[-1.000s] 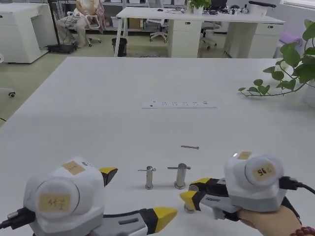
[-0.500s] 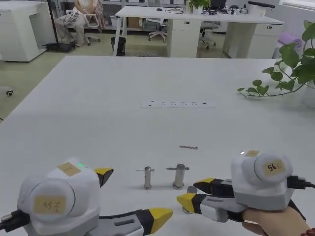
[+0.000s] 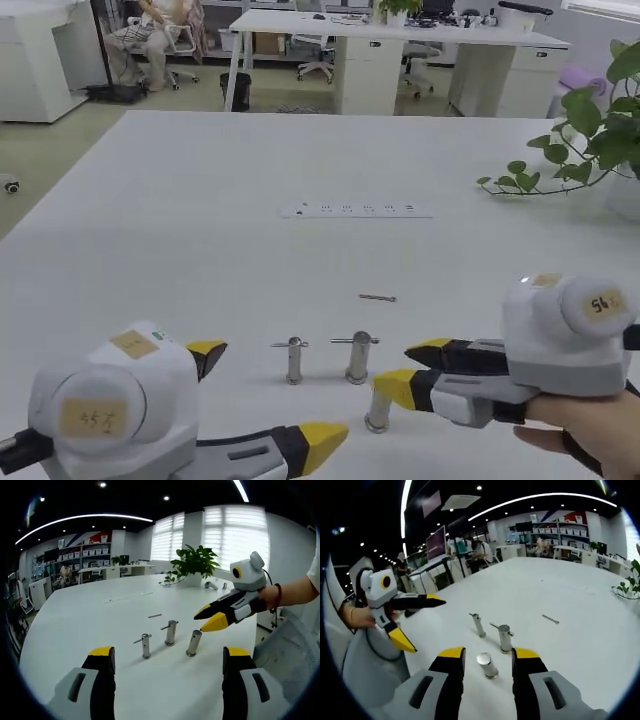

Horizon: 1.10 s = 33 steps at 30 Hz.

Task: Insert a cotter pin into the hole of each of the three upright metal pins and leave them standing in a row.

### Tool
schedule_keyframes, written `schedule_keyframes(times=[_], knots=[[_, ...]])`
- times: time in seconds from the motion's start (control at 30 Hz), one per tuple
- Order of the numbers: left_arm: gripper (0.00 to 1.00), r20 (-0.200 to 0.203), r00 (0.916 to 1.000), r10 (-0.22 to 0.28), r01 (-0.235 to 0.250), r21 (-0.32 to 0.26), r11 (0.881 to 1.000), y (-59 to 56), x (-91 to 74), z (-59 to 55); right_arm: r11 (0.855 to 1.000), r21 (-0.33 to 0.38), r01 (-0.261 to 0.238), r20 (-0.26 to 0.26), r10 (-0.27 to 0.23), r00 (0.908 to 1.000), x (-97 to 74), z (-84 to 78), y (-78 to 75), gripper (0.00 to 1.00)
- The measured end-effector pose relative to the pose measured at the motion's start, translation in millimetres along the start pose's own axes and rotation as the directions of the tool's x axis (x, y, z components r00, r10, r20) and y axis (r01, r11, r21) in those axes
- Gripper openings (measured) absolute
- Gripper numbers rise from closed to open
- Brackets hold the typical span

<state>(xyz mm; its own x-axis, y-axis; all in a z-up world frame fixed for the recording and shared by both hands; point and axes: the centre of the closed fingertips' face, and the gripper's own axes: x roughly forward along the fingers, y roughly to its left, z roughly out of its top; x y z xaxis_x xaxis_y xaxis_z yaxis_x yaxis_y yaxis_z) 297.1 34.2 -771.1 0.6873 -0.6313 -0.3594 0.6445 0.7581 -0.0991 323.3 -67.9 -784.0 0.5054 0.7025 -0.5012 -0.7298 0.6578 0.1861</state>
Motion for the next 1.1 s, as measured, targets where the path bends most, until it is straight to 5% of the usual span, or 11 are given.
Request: schedule_keyframes(times=[0.6, 1.1], knots=[[0.97, 0.033, 0.9995, 0.003, -0.003, -0.010, 1.000, 1.7, 0.3, 4.5, 0.997, -0.041, 0.068, -0.045, -0.070, 0.9965, -2.8, 14.2, -66.3, 0.36], [0.99, 0.035, 0.9994, 0.000, 0.000, 0.001, 1.000, 2.3, 1.0, 5.5, 0.982, -0.184, 0.050, -0.153, -0.079, 0.9850, 36.5, 24.5, -118.2, 0.26]])
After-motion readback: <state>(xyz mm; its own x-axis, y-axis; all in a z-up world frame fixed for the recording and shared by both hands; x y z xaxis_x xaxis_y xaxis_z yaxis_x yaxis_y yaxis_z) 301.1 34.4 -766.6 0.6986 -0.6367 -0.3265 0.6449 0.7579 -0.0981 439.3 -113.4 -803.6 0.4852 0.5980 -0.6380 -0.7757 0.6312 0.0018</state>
